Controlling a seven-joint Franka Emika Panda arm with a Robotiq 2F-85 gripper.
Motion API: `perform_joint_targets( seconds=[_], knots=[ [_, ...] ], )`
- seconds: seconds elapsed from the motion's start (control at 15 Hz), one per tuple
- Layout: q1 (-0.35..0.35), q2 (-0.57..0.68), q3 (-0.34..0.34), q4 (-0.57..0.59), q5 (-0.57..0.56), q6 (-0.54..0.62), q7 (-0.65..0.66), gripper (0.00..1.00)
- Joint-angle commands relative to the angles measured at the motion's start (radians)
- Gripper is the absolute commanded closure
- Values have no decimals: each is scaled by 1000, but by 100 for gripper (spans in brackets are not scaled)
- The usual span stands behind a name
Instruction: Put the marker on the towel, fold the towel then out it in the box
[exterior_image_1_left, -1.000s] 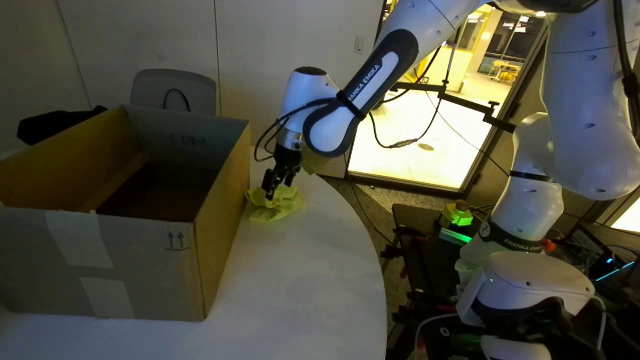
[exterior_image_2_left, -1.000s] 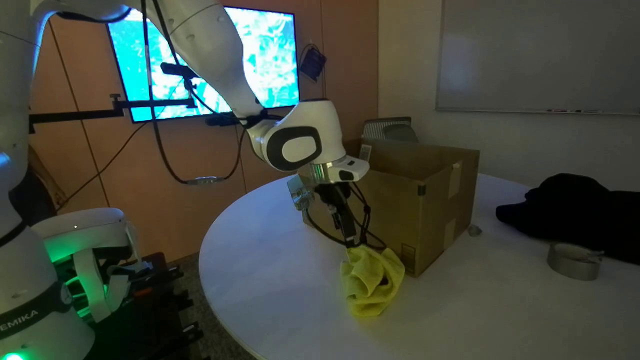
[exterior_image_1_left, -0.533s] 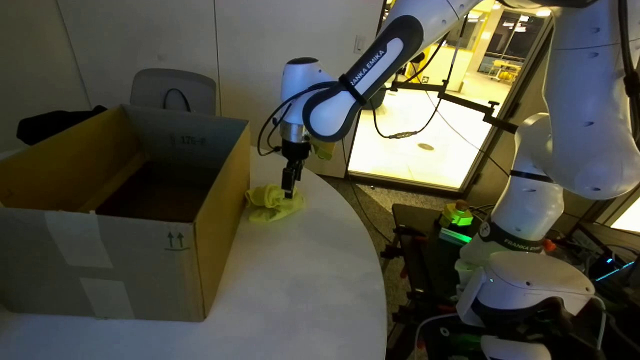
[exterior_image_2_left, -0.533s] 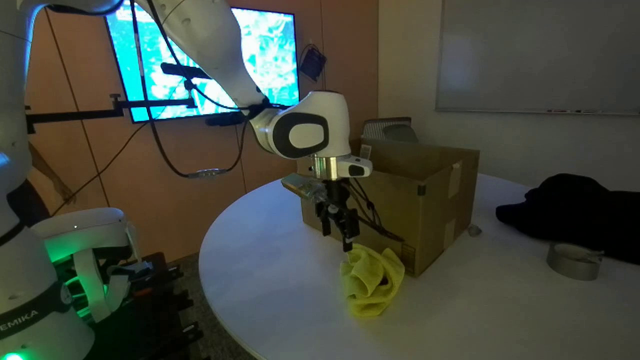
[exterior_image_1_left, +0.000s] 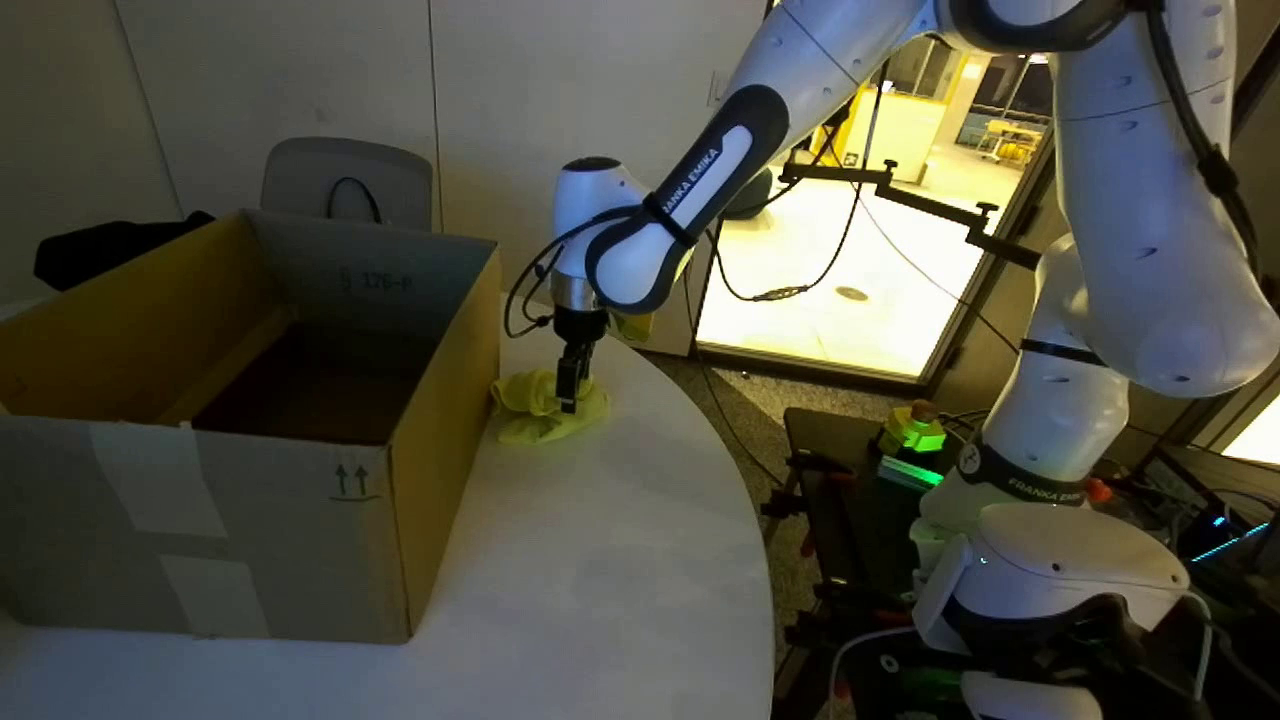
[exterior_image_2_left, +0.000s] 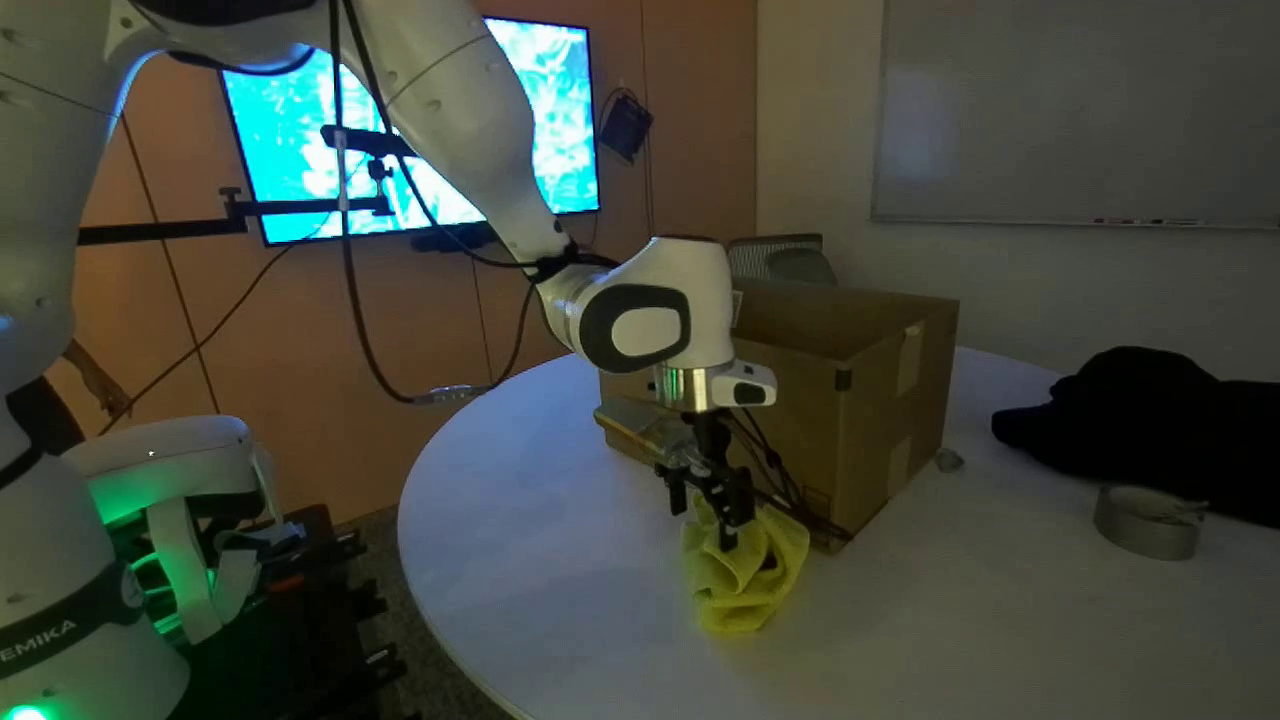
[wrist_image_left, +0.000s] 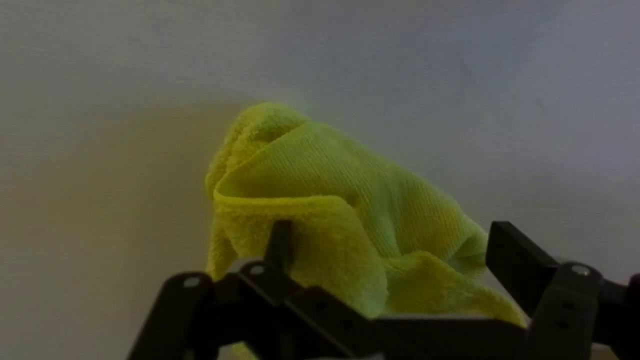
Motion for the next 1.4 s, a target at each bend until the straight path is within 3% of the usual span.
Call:
perform_joint_targets(
  seconds=[0.0, 0.27, 0.6, 0.67, 0.8, 1.33],
  knots=[
    [-88, 113, 59, 106, 40, 51, -111, 0],
    [-155, 236, 91, 230, 32, 77, -181, 0],
    [-202, 356, 127, 390, 24, 6, -242, 3],
    [-206, 364, 130, 409, 22, -21, -254, 25],
    [-211, 365, 135, 433, 19, -81, -287, 31],
    [-216, 326, 119, 468, 38, -256, -310, 88]
  ],
)
